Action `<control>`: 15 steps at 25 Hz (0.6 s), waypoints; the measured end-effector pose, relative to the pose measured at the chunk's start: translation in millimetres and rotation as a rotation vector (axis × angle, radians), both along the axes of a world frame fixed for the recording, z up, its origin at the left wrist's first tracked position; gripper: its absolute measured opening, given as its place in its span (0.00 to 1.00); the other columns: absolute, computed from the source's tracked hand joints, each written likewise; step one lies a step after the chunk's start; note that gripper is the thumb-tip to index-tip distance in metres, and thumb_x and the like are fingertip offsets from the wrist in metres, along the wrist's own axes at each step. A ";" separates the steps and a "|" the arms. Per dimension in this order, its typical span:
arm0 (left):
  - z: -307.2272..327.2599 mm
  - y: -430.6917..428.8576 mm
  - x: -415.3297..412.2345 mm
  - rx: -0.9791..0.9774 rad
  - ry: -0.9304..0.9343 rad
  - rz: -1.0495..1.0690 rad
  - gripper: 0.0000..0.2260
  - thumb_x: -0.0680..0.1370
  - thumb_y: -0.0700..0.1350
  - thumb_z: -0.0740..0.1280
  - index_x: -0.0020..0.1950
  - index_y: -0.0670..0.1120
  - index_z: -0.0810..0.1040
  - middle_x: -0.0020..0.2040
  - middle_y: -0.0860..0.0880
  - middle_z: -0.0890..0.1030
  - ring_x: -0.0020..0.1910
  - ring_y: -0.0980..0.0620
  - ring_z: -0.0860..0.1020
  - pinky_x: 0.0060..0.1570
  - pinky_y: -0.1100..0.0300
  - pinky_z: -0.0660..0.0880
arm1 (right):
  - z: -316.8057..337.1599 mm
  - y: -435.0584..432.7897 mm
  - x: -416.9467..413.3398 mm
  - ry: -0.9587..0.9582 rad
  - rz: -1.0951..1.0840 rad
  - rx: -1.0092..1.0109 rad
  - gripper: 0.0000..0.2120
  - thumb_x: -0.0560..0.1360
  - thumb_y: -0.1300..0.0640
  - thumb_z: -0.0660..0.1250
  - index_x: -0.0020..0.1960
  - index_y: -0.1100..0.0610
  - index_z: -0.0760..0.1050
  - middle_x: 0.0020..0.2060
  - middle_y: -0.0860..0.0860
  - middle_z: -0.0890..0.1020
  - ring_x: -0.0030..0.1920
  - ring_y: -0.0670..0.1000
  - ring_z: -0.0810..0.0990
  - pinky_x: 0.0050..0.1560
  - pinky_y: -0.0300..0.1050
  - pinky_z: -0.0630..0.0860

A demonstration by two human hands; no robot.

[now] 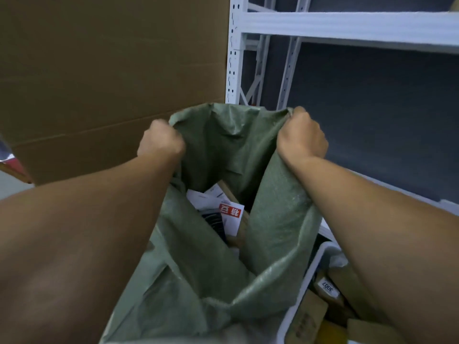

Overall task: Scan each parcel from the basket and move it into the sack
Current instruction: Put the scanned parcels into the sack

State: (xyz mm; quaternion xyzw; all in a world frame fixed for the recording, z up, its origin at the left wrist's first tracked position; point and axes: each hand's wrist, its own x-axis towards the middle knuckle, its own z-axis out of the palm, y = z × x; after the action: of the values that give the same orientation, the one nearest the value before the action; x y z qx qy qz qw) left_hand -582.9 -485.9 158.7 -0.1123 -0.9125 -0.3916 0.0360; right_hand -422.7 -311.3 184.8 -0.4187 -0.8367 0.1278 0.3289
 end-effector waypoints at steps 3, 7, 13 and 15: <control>-37.0 -9.9 12.2 -0.159 -0.122 -0.040 0.12 0.82 0.41 0.59 0.62 0.39 0.77 0.59 0.37 0.80 0.57 0.36 0.79 0.59 0.44 0.78 | -43.7 -2.8 8.9 -0.149 0.020 -0.042 0.13 0.81 0.63 0.54 0.63 0.61 0.72 0.60 0.62 0.79 0.59 0.66 0.78 0.49 0.53 0.67; -53.6 -16.0 10.1 -0.206 -0.086 -0.017 0.07 0.83 0.39 0.59 0.54 0.41 0.77 0.53 0.39 0.80 0.52 0.38 0.79 0.55 0.45 0.78 | -61.1 11.6 22.8 -0.213 -0.020 -0.058 0.13 0.81 0.63 0.55 0.63 0.61 0.72 0.60 0.63 0.79 0.59 0.67 0.78 0.49 0.53 0.67; -36.8 -10.1 2.8 -0.235 0.004 -0.032 0.06 0.83 0.41 0.60 0.53 0.42 0.76 0.50 0.40 0.79 0.49 0.40 0.79 0.54 0.45 0.78 | -58.7 28.9 32.3 -0.250 -0.080 -0.063 0.14 0.80 0.63 0.56 0.63 0.61 0.73 0.59 0.61 0.80 0.59 0.65 0.78 0.50 0.53 0.69; -45.2 -13.7 4.9 -0.286 0.011 -0.024 0.07 0.83 0.42 0.60 0.55 0.42 0.77 0.54 0.39 0.80 0.51 0.38 0.79 0.55 0.45 0.77 | -68.8 25.8 34.4 -0.298 -0.075 -0.082 0.14 0.80 0.63 0.56 0.63 0.61 0.74 0.60 0.61 0.80 0.59 0.65 0.78 0.51 0.52 0.69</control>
State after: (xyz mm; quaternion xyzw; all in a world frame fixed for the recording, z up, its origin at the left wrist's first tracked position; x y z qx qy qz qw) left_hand -578.1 -499.6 113.5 -0.1294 -0.9575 -0.2571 0.0197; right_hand -388.3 -285.5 116.1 -0.4771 -0.8541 0.0859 0.1882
